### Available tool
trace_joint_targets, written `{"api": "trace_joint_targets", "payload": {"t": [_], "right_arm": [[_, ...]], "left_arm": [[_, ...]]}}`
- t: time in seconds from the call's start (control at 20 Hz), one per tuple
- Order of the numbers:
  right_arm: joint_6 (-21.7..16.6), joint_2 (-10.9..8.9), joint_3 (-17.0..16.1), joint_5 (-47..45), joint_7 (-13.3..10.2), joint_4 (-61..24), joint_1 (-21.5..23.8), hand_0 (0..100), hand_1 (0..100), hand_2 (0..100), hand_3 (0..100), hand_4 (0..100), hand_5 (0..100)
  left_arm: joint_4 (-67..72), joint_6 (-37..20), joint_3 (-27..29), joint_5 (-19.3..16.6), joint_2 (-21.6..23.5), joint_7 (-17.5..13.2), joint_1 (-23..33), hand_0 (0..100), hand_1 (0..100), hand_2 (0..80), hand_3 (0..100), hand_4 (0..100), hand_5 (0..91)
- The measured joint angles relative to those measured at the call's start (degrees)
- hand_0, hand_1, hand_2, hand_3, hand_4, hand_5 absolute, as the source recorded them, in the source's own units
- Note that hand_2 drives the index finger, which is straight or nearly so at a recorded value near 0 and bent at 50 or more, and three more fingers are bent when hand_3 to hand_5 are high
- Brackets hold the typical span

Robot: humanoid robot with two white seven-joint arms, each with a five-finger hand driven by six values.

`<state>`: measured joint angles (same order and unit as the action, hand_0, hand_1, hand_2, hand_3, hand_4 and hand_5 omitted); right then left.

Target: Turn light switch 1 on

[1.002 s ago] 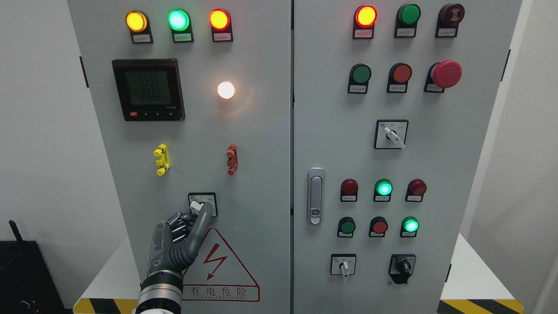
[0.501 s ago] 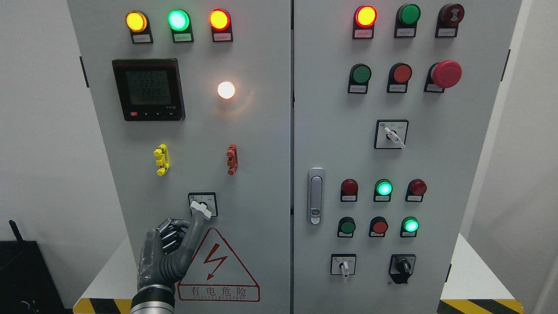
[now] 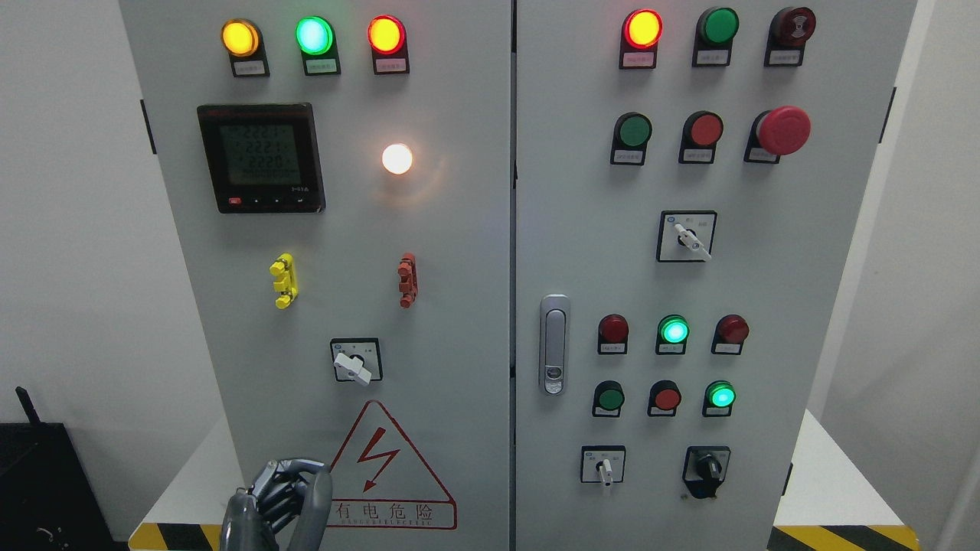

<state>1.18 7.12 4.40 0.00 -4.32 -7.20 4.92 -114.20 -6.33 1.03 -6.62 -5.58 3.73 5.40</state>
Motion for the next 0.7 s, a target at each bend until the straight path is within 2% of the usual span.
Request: {"api": "trace_joint_targets", "payload": {"t": [0.05, 0.1, 0.15, 0.2, 0.25, 0.3, 0.4, 0.55, 0.7], "right_arm": [[0.0, 0.0, 0.0, 0.0, 0.0, 0.0, 0.0, 0, 0, 0, 0, 0, 0], [0.0, 0.0, 0.0, 0.0, 0.0, 0.0, 0.0, 0, 0, 0, 0, 0, 0], [0.0, 0.0, 0.0, 0.0, 0.0, 0.0, 0.0, 0, 0, 0, 0, 0, 0], [0.0, 0.0, 0.0, 0.0, 0.0, 0.0, 0.0, 0, 0, 0, 0, 0, 0], [0.0, 0.0, 0.0, 0.0, 0.0, 0.0, 0.0, 0, 0, 0, 0, 0, 0], [0.0, 0.0, 0.0, 0.0, 0.0, 0.0, 0.0, 0, 0, 0, 0, 0, 0], [0.0, 0.0, 0.0, 0.0, 0.0, 0.0, 0.0, 0, 0, 0, 0, 0, 0], [0.0, 0.0, 0.0, 0.0, 0.0, 0.0, 0.0, 0, 0, 0, 0, 0, 0], [0.0, 0.0, 0.0, 0.0, 0.0, 0.0, 0.0, 0, 0, 0, 0, 0, 0]], "left_arm": [[1.1, -3.2, 0.5, 1.1, 0.5, -1.8, 1.9, 15, 16, 5.1, 42, 66, 33.9], [2.5, -6.2, 0.9, 2.4, 0.9, -4.2, 3.8, 15, 15, 4.2, 39, 64, 30.5], [4.2, -9.5, 1.5, 4.0, 1.3, -6.4, 5.6, 15, 13, 0.5, 33, 58, 23.3], [6.5, -12.3, 2.1, 5.1, 1.7, -8.5, 7.4, 15, 10, 0.0, 25, 48, 9.6], [8.6, -15.3, 2.7, 6.2, 2.0, -10.4, 8.8, 14, 9, 0.0, 24, 46, 6.1], [11.5, -18.5, 3.3, 7.2, 2.3, -11.9, 10.2, 14, 8, 0.0, 21, 39, 0.0], [18.6, -25.3, 4.8, 8.6, 3.1, -14.9, 12.3, 14, 8, 0.0, 16, 32, 0.0], [31.7, -33.3, 6.8, 10.1, 4.1, -19.3, 13.6, 13, 6, 0.0, 10, 29, 0.0], [47.0, -35.9, 8.3, 11.1, 5.2, -21.9, 12.2, 11, 8, 0.0, 5, 22, 0.0]]}}
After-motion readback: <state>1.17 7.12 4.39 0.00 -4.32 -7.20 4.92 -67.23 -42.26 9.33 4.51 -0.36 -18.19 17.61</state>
